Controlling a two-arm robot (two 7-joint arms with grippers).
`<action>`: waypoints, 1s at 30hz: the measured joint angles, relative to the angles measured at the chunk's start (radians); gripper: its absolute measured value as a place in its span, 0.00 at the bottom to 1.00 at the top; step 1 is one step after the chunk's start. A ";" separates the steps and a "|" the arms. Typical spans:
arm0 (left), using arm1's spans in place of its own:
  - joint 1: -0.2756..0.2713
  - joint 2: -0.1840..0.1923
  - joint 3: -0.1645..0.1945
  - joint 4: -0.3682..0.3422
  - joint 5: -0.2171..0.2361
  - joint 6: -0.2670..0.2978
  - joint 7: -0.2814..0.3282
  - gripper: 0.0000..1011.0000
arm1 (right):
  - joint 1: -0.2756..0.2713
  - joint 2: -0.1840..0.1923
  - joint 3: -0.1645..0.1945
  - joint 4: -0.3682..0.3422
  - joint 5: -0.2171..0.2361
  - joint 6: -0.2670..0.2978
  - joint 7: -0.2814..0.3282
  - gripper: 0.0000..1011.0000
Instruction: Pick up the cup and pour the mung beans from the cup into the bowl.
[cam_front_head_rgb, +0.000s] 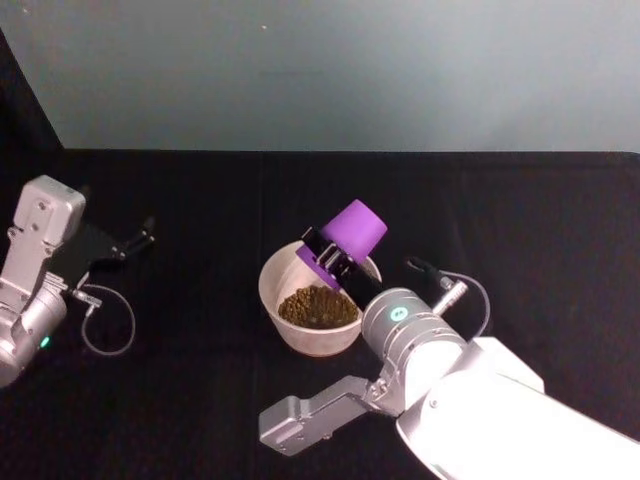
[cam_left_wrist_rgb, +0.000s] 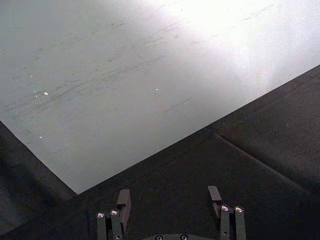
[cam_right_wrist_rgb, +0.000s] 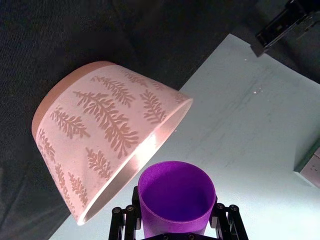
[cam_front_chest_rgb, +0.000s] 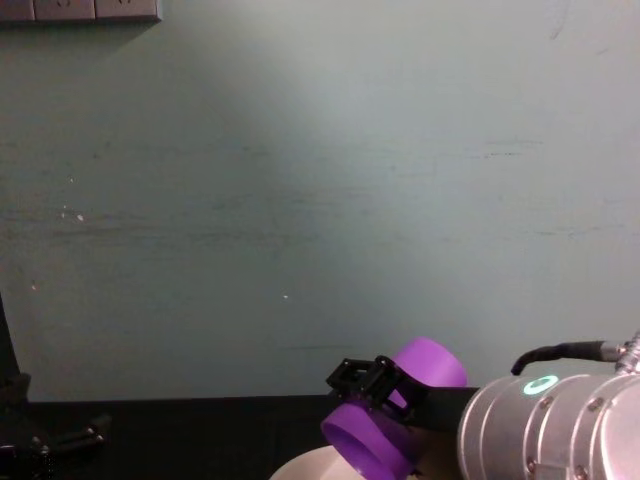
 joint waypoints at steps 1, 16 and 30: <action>0.000 0.000 0.000 0.000 0.000 0.000 0.000 0.99 | -0.001 0.000 0.000 -0.002 0.000 -0.001 0.000 0.73; 0.000 0.000 0.000 0.000 0.000 0.000 0.000 0.99 | -0.183 -0.029 0.281 -0.070 0.459 0.045 -0.265 0.73; 0.000 0.000 0.000 0.000 0.000 0.000 0.000 0.99 | -0.370 -0.145 0.672 -0.001 1.182 -0.166 -0.461 0.73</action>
